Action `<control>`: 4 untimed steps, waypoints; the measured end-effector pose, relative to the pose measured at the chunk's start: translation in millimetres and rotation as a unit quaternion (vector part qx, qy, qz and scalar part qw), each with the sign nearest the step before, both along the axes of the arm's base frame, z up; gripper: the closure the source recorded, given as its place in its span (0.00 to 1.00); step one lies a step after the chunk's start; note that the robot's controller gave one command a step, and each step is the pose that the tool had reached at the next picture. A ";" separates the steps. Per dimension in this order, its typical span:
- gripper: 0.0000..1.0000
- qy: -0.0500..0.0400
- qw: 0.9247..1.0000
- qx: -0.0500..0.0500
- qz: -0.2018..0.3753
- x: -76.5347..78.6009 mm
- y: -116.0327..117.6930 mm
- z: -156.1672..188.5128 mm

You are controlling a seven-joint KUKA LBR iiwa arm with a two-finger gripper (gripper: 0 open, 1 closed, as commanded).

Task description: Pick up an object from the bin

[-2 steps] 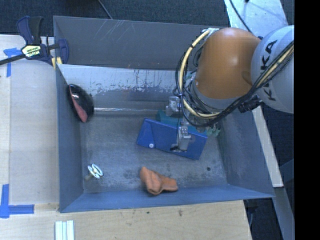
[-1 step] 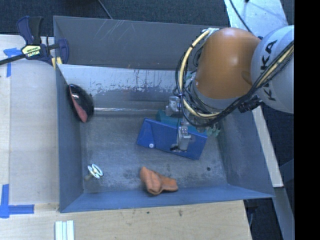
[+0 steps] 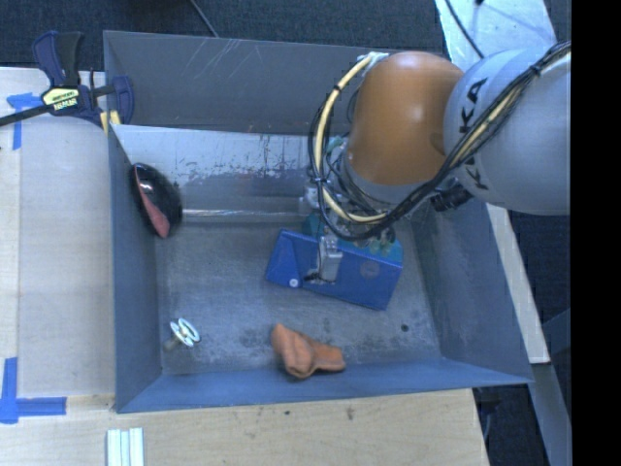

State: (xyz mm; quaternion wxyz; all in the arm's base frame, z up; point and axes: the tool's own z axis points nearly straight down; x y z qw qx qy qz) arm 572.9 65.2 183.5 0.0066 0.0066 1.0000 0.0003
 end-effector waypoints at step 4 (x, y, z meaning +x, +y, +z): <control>0.00 0.009 0.986 -0.001 0.165 19.1 25.8 -21.2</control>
Offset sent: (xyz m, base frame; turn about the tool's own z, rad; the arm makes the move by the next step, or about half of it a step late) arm 0.0309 0.0278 -0.0486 -0.0855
